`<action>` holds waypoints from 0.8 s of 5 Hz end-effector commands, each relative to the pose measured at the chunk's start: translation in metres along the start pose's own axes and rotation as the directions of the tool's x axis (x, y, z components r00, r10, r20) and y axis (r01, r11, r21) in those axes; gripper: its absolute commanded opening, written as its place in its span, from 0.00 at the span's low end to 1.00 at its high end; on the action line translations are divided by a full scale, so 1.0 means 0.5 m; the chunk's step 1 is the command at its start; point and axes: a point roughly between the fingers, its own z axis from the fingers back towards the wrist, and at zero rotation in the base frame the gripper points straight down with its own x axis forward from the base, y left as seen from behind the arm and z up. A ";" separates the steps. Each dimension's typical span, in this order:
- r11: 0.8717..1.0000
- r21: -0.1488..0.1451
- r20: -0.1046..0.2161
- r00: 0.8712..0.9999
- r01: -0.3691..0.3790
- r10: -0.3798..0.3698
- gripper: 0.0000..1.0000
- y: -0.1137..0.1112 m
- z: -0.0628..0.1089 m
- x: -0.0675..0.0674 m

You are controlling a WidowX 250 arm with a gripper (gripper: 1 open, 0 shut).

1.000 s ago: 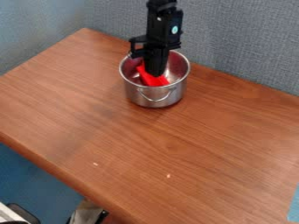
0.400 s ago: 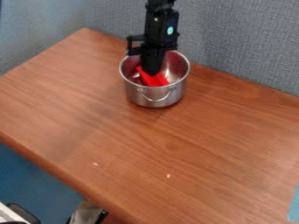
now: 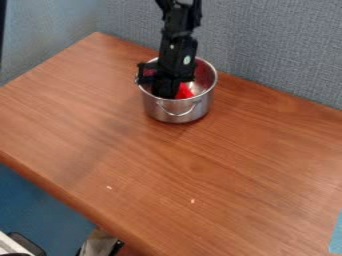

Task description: Put the red object in the metal pot

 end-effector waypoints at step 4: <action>0.980 0.037 -0.196 0.963 0.198 -0.187 0.00 -0.028 0.085 0.099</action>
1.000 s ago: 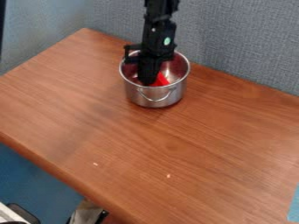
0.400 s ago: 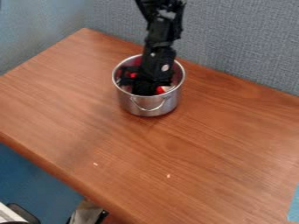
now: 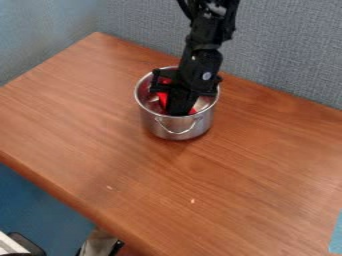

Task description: Put the red object in the metal pot

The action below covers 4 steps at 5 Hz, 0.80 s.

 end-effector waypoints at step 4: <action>0.992 0.033 -0.075 0.990 0.124 -0.121 0.00 -0.046 0.066 0.031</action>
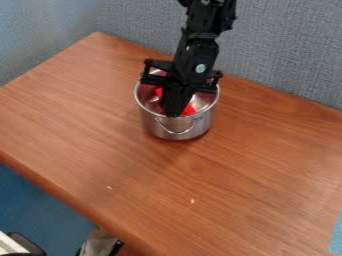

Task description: Put the red object in the metal pot

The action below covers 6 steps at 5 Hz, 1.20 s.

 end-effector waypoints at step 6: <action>0.976 0.075 -0.159 0.969 0.203 -0.190 0.00 0.027 -0.003 -0.127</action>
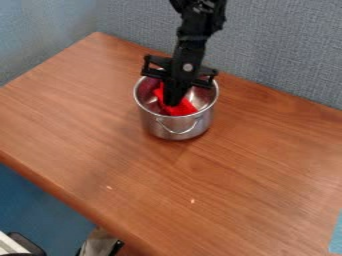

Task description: Put the red object in the metal pot

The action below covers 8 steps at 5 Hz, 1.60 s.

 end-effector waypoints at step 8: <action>0.980 0.159 -0.051 0.991 -0.116 0.126 0.00 -0.097 -0.101 -0.049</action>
